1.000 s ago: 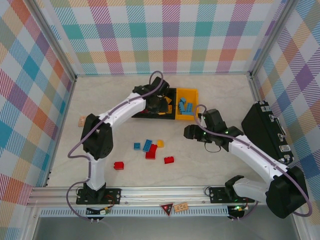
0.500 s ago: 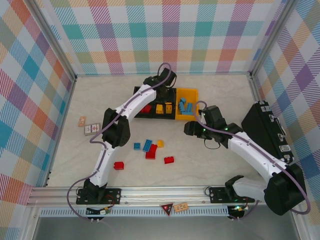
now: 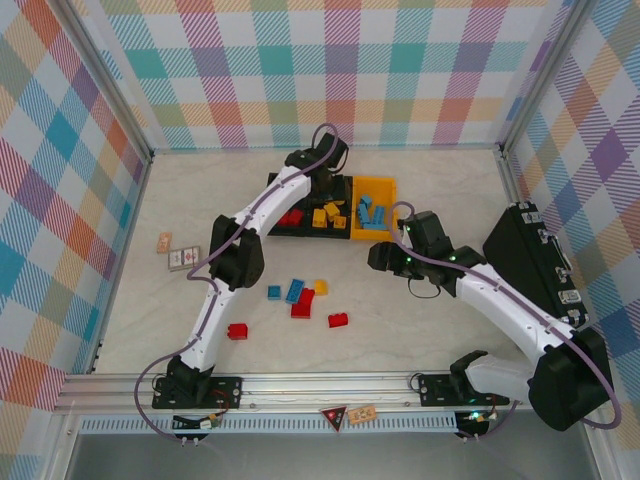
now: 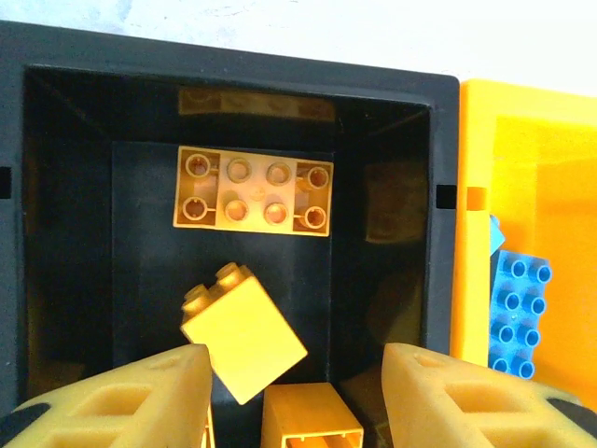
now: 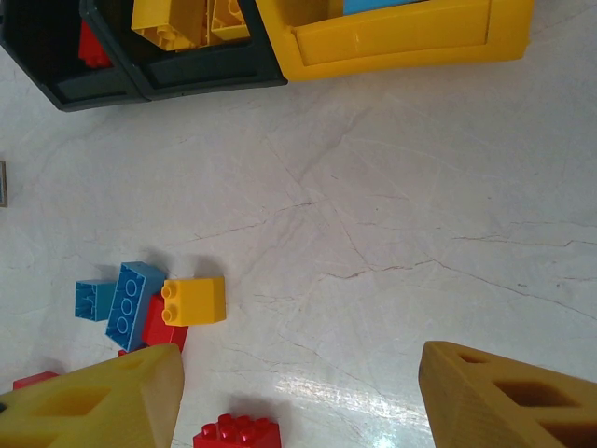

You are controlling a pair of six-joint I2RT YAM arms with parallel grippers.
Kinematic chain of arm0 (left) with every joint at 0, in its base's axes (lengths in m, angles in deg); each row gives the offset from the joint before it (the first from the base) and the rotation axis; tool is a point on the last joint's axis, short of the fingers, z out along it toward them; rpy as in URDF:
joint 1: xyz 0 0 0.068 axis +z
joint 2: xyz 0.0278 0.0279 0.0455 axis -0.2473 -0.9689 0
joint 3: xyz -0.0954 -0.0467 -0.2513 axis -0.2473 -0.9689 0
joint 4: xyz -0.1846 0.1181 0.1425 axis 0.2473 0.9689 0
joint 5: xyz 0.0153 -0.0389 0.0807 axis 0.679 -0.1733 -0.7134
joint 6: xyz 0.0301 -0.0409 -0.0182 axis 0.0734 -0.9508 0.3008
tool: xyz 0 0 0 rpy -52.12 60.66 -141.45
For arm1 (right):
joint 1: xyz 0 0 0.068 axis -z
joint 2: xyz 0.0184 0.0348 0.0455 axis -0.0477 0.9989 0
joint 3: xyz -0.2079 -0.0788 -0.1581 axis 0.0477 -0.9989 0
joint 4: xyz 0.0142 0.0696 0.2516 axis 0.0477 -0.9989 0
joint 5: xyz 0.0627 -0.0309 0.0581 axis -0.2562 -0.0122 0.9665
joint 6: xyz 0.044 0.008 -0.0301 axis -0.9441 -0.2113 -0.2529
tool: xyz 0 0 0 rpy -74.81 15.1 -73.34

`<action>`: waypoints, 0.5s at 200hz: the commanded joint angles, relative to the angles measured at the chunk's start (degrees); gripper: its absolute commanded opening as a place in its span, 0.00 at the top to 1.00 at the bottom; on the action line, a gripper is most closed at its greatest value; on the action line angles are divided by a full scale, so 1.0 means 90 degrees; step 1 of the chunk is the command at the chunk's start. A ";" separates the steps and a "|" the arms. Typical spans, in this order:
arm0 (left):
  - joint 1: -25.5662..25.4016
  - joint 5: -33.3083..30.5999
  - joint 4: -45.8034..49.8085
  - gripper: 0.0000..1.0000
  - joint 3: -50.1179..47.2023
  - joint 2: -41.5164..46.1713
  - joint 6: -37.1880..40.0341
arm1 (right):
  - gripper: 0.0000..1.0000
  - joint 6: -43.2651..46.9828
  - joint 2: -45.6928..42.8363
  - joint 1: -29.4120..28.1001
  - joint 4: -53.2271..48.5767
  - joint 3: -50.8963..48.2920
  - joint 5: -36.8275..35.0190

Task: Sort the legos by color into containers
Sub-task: Place the lego in the container.

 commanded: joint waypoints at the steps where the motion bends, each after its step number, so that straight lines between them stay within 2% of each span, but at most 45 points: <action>1: -0.0040 0.0169 -0.0011 0.49 -0.0264 0.0626 0.0113 | 0.32 -0.0063 -0.0101 0.0037 0.0124 -0.0116 0.0117; 33: -0.0135 0.0164 -0.0449 0.47 -0.1532 0.1667 0.0181 | 0.32 0.0069 -0.0123 0.0036 0.0298 -0.0178 0.0446; 70: -0.0142 0.0110 -0.0990 0.46 -0.3385 0.2981 0.0139 | 0.32 0.0640 -0.0116 0.0017 0.0791 -0.0196 0.1659; 100: -0.0140 -0.0052 -0.1199 0.43 -0.4877 0.4045 0.0060 | 0.32 0.0933 -0.0121 -0.0099 0.0906 -0.0199 0.2110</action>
